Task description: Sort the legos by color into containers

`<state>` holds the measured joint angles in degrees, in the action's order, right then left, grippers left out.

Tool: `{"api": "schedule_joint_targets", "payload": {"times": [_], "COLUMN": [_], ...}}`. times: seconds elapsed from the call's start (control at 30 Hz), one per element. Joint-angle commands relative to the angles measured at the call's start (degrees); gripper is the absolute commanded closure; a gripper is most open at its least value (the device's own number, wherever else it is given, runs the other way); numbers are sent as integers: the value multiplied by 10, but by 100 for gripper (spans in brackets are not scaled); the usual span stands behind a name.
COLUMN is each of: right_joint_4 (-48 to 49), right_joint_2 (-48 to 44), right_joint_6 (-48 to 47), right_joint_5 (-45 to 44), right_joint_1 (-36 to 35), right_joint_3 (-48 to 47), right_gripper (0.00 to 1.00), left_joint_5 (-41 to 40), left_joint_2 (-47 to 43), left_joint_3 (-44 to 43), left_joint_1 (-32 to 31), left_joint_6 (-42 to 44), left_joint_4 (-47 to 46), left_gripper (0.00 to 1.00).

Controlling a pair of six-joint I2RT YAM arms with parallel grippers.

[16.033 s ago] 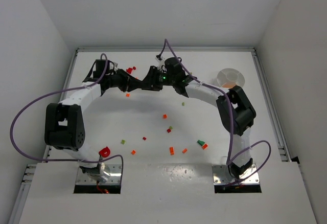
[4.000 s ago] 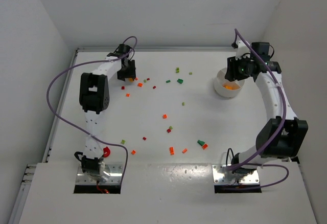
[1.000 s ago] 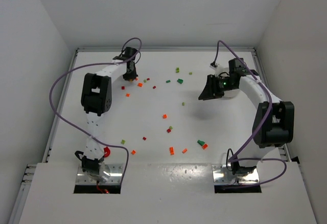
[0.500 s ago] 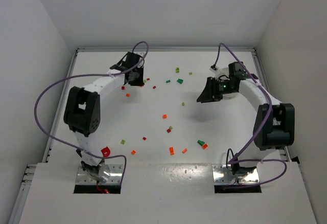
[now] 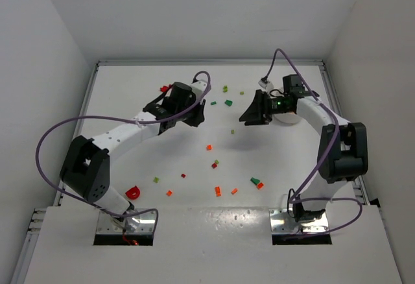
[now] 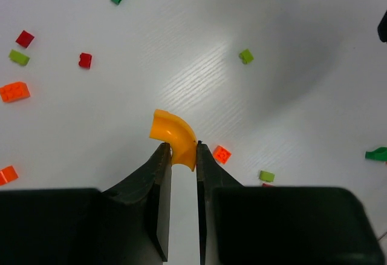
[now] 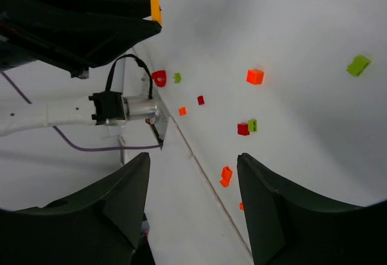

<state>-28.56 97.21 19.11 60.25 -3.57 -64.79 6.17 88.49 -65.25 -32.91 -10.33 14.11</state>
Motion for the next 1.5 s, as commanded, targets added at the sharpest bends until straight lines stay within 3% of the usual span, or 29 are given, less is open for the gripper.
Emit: {"api": "schedule_joint_targets", "payload": {"times": [0.0,0.3,0.63,1.23,1.47], "right_joint_4": [49,209,232,228,228], "right_joint_2": [0,-18,20,108,113], "right_joint_6": [37,184,216,226,221], "right_joint_5": [61,135,145,109,103], "right_joint_1": [-7,-35,-93,-125,-125], "right_joint_3": [-31,38,21,-38,-38], "right_gripper": [39,34,36,47,65], "left_joint_5": [32,81,166,223,223], "left_joint_2": [-20,-9,-3,-24,-24], "left_joint_3": [-1,-25,-25,-15,-15], "left_joint_1": [-10,-29,-39,-39,-44], "left_joint_6": [40,46,58,58,58], "left_joint_4": [-33,-22,-22,-22,-22], "left_gripper": [100,100,100,100,100]}}
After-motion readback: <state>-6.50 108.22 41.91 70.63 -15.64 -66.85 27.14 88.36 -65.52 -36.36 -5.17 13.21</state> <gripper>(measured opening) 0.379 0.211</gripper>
